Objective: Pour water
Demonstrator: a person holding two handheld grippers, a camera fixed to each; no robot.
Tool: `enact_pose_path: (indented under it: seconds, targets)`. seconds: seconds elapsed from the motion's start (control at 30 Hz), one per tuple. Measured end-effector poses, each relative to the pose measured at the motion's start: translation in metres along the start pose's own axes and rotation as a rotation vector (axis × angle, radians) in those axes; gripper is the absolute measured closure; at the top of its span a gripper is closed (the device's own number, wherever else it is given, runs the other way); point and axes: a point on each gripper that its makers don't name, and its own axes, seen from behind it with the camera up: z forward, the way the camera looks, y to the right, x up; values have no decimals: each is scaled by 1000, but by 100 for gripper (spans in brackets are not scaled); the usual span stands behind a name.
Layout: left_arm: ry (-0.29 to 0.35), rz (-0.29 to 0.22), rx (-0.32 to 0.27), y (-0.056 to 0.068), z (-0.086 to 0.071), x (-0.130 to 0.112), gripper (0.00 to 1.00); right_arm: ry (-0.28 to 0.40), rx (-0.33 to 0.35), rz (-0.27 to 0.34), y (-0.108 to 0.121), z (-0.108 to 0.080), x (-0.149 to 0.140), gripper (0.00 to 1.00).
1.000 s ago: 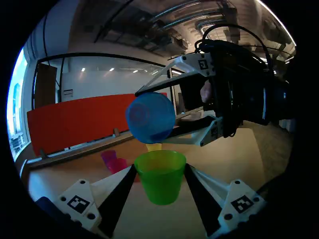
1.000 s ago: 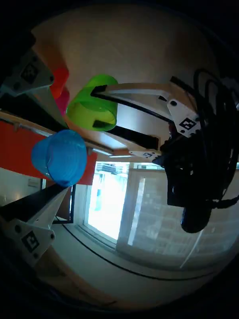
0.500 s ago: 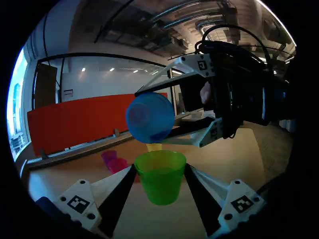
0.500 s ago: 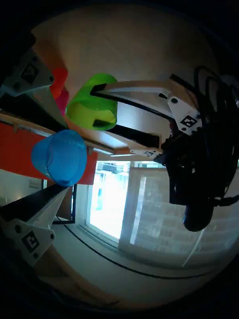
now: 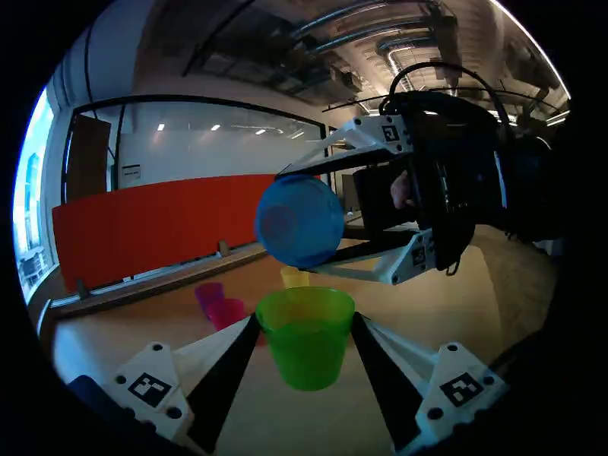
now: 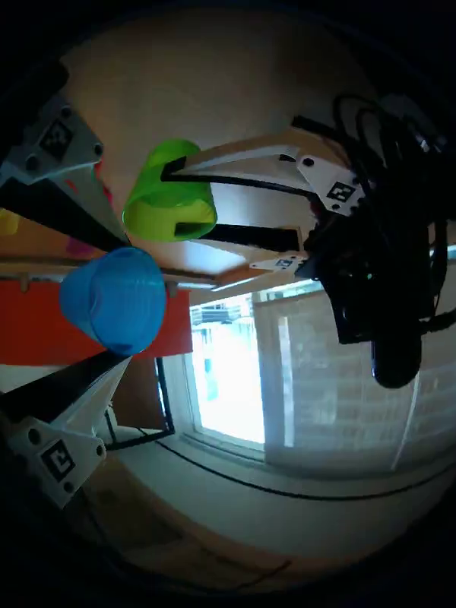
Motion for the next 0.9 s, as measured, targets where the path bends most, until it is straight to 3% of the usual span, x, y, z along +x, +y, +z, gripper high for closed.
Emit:
enact_pose_path:
  seconds: [0.3,0.9]
  targets:
    - [-24,-8,-5,0,0,-3,13,-32,-13,287,-9,-6,-22,8]
    - [-81,-32,-1,-10,2,-12,13,-101,65,1036,-52,-34,-46,8]
